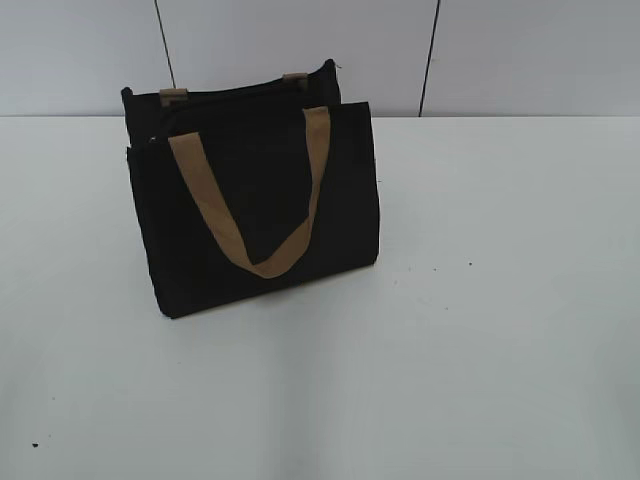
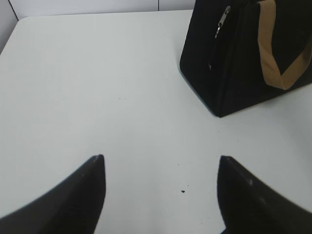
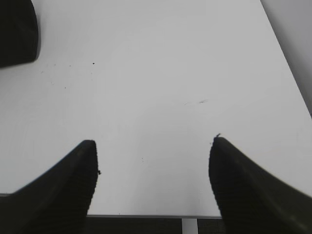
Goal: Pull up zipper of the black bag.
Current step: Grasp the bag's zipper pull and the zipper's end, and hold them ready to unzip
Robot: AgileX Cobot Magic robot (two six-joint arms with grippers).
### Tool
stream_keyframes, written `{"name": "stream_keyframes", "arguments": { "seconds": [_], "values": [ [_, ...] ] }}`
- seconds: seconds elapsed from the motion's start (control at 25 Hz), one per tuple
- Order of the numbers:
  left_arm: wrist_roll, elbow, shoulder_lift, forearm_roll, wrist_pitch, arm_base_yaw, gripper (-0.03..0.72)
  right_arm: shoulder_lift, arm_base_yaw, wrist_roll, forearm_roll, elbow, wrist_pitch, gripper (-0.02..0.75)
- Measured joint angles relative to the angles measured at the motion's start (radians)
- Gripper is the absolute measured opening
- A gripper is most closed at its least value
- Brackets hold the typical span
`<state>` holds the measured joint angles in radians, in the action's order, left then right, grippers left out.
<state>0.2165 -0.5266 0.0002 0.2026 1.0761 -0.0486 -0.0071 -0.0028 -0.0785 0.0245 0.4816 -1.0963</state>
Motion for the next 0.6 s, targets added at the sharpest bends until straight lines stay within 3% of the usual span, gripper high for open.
{"name": "stream_keyframes", "arguments": {
  "seconds": [0.4, 0.6],
  "values": [
    [-0.012, -0.017, 0.013, 0.007, -0.024, 0.000, 0.537, 0.000, 0.000, 0.000, 0.000, 0.000, 0.000, 0.545],
    [-0.077, -0.036, 0.175, 0.016, -0.138, 0.000, 0.531, 0.000, 0.000, 0.000, 0.000, 0.000, 0.000, 0.545]
  ]
}}
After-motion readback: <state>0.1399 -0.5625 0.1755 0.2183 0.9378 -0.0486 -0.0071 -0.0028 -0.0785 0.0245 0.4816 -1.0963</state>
